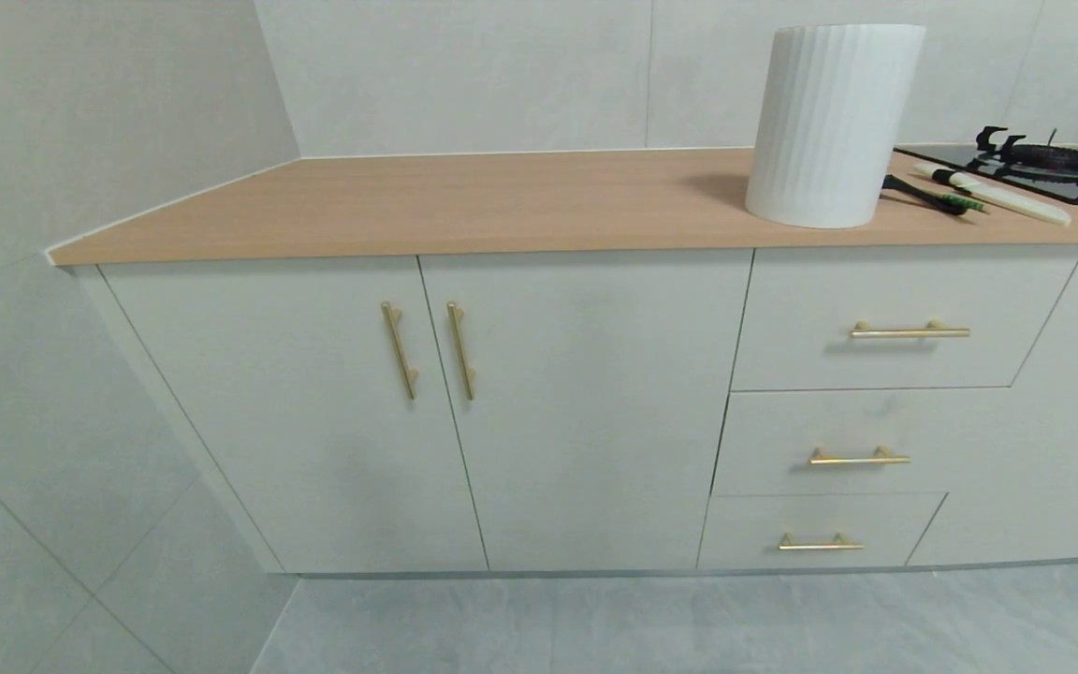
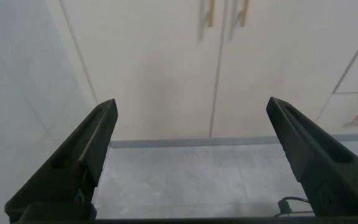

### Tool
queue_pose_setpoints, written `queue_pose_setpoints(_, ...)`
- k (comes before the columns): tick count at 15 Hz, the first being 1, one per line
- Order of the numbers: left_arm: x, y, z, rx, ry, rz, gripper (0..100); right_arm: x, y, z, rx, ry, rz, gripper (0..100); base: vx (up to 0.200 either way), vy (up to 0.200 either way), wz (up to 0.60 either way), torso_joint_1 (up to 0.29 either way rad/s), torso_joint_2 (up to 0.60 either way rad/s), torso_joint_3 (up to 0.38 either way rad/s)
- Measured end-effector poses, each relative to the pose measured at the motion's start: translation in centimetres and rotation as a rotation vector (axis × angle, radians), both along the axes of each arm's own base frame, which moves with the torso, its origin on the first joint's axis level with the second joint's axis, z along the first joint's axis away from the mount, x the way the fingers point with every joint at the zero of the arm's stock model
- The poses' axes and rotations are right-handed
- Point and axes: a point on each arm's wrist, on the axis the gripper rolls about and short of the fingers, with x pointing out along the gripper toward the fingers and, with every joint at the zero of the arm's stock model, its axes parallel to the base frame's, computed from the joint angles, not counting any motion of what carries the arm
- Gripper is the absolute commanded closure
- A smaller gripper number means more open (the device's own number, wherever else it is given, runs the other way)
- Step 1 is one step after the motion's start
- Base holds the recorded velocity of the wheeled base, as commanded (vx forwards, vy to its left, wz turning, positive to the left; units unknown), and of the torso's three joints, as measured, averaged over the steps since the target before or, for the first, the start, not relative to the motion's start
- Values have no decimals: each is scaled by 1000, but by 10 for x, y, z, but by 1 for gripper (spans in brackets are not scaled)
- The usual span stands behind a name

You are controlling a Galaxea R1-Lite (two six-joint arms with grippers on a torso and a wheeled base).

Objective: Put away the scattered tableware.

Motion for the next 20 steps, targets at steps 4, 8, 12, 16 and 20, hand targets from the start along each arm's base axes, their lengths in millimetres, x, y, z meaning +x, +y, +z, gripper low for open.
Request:
queue_pose_setpoints(4, 0, 0, 0, 0, 0, 0, 0, 0, 0, 0, 0, 0, -2, 0, 0, -200, 0, 2, 2, 2)
queue_pose_setpoints(8, 0, 0, 0, 0, 0, 0, 0, 0, 0, 0, 1, 0, -1, 0, 0, -200, 0, 1, 2, 2)
queue_pose_setpoints(12, 0, 0, 0, 0, 0, 0, 0, 0, 0, 0, 2, 1, -1, 0, 0, 0, 0, 0, 0, 0)
queue_pose_setpoints(16, 0, 0, 0, 0, 0, -1, 0, 0, 0, 0, 1, 1, -2, 0, 0, 0, 0, 0, 0, 0)
queue_pose_setpoints(20, 0, 0, 0, 1, 0, -2, 0, 0, 0, 0, 1, 1, -1, 0, 50, 0, 0, 1, 1, 1)
